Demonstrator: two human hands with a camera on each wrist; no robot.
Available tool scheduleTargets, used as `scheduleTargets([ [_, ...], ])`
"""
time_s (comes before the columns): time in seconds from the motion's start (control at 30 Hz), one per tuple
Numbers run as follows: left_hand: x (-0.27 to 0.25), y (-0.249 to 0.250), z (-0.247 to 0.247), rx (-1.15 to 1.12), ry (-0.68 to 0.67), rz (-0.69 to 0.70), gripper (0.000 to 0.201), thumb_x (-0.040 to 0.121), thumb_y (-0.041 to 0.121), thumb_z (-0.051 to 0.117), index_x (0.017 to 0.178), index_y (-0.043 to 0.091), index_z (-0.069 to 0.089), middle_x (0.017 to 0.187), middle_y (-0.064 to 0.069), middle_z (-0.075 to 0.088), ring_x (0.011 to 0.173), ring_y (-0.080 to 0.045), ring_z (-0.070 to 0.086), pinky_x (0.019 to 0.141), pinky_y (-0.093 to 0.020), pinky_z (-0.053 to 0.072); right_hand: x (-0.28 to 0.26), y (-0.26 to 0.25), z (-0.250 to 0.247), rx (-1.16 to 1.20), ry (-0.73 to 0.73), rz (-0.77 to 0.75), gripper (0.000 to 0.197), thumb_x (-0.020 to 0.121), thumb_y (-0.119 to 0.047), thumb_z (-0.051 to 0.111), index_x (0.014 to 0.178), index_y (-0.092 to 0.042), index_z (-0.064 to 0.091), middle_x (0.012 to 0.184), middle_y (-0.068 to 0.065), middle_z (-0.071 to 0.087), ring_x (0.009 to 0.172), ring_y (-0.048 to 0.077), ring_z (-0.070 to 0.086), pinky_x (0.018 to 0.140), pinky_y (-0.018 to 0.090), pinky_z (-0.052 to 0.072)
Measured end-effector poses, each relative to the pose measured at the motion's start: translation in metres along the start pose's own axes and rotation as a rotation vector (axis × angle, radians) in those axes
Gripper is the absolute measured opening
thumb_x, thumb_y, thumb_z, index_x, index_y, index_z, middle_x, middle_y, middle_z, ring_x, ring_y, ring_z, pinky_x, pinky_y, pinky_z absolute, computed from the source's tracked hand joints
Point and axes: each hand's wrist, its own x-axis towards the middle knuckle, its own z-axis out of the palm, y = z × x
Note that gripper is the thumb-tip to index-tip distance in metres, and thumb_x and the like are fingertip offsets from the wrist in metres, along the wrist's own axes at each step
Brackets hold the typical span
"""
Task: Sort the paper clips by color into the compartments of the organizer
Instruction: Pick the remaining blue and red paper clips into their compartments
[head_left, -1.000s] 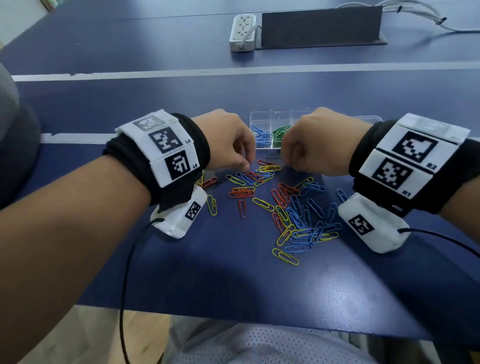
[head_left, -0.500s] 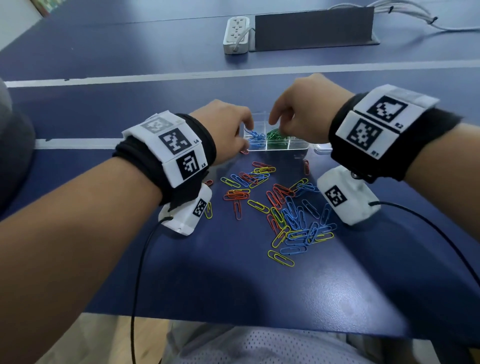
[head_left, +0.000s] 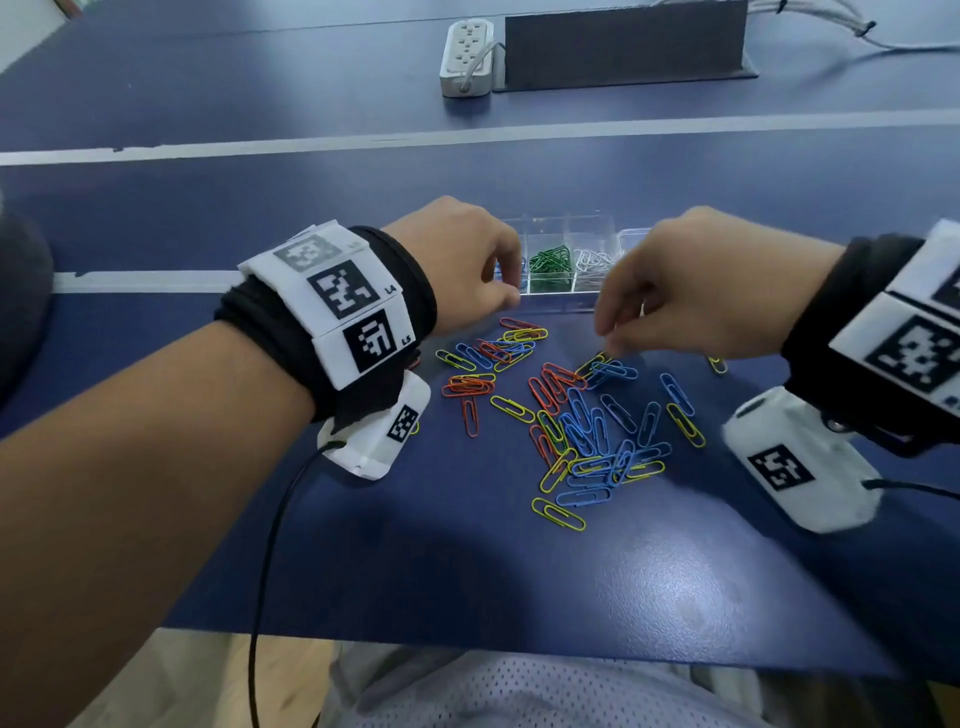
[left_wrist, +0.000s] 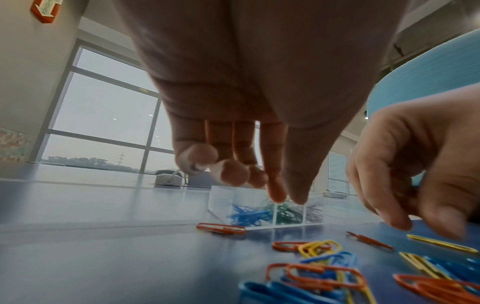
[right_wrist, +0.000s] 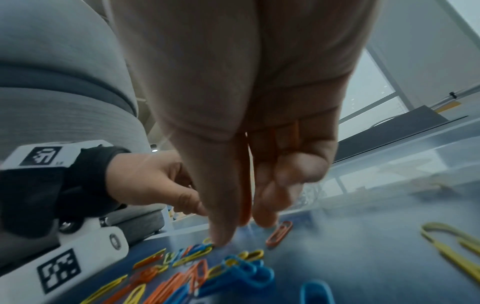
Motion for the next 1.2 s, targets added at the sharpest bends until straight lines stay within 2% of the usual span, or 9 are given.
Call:
scheduleTargets([
  [0.07,-0.001,0.005,0.002,-0.002,-0.025,0.022,0.018,0.084,0.034,0.061,0.093,0.021,0.069,0.071,0.008,0.052,0.074,-0.014,0.048,0.075,-0.023,0.039,-0.004,-0.002,0.005,0.001,-0.071,0.001,0.014,0.070,-0.034,0.076,0.083,-0.028,0.072,0.073,-0.010,0.071,0.071,0.010,0.062,0.067,0.019,0.046],
  [0.17,-0.002,0.011,0.004,-0.016,-0.038,0.049,0.017,0.082,0.036,0.063,0.090,0.022,0.069,0.064,0.012,0.048,0.068,-0.013,0.048,0.073,-0.023,0.041,-0.004,-0.003,0.010,-0.007,-0.123,-0.011,0.021,0.070,-0.027,0.077,0.090,-0.027,0.072,0.076,-0.007,0.072,0.069,0.009,0.060,0.075,0.023,0.050],
  [0.4,-0.007,0.035,0.013,-0.029,-0.203,0.161,0.017,0.078,0.038,0.066,0.090,0.026,0.071,0.063,0.012,0.052,0.068,-0.010,0.052,0.072,-0.023,0.044,-0.006,0.000,0.005,0.008,-0.041,-0.050,0.023,0.074,-0.018,0.061,0.089,-0.034,0.066,0.060,-0.013,0.057,0.058,-0.004,0.049,0.072,0.024,0.045],
  [0.5,-0.006,0.044,0.017,-0.036,-0.232,0.187,0.016,0.083,0.036,0.060,0.092,0.027,0.070,0.073,0.011,0.056,0.077,-0.013,0.054,0.083,-0.032,0.050,-0.013,0.004,0.000,0.006,-0.037,-0.036,0.019,0.076,-0.018,0.059,0.079,-0.035,0.067,0.061,-0.011,0.058,0.061,0.006,0.054,0.072,0.024,0.045],
  [0.63,-0.002,0.057,0.020,0.032,-0.191,0.222,0.021,0.088,0.034,0.054,0.096,0.023,0.069,0.081,0.001,0.062,0.082,-0.018,0.052,0.080,-0.028,0.045,-0.026,0.011,0.003,-0.155,-0.078,-0.016,0.020,0.080,-0.021,0.053,0.082,-0.024,0.073,0.076,-0.003,0.071,0.077,0.021,0.060,0.080,0.030,0.050],
  [0.8,-0.001,0.071,0.022,0.135,-0.232,0.188,0.024,0.086,0.040,0.058,0.089,0.018,0.067,0.073,0.001,0.044,0.096,-0.029,0.061,0.081,-0.043,0.053,-0.035,0.014,0.009,-0.192,-0.101,0.035,0.020,0.080,-0.038,0.060,0.078,-0.023,0.072,0.076,-0.003,0.072,0.070,0.016,0.053,0.075,0.030,0.051],
  [0.9,0.000,0.074,0.021,0.150,-0.233,0.193,0.019,0.086,0.033,0.057,0.091,0.017,0.067,0.075,0.000,0.041,0.097,-0.032,0.061,0.085,-0.046,0.052,-0.033,0.015,0.012,-0.195,-0.079,0.044,0.012,0.080,-0.029,0.062,0.080,-0.023,0.072,0.075,-0.005,0.070,0.069,0.013,0.046,0.071,0.024,0.045],
  [1.07,-0.002,0.073,0.021,0.136,-0.236,0.163,0.016,0.082,0.028,0.054,0.072,0.017,0.061,0.063,0.003,0.046,0.083,-0.027,0.061,0.076,-0.039,0.054,-0.031,0.016,0.011,-0.155,-0.072,0.058,0.014,0.077,-0.021,0.061,0.084,-0.027,0.072,0.058,-0.015,0.047,0.069,0.012,0.043,0.069,0.021,0.040],
  [1.2,-0.001,0.073,0.023,0.109,-0.197,0.147,0.016,0.080,0.025,0.054,0.071,0.015,0.062,0.065,0.001,0.055,0.072,-0.022,0.054,0.065,-0.028,0.043,-0.029,0.016,0.011,-0.109,-0.073,0.092,0.016,0.073,-0.022,0.064,0.086,-0.030,0.068,0.065,-0.012,0.054,0.071,0.014,0.046,0.070,0.024,0.044],
])
